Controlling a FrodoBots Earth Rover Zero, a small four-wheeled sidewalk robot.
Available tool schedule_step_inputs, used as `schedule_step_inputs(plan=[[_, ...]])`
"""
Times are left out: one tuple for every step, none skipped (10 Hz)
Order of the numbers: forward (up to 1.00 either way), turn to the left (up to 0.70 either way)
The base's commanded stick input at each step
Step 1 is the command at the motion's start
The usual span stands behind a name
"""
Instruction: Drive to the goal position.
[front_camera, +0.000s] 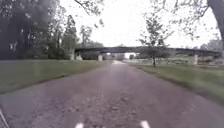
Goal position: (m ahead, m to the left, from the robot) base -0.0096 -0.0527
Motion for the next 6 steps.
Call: schedule_step_inputs(plan=[[0.7, 0.0], [0.7, 0.0], [0.7, 0.0], [0.7, 0.0], [0.7, 0.0], [0.7, 0.0]])
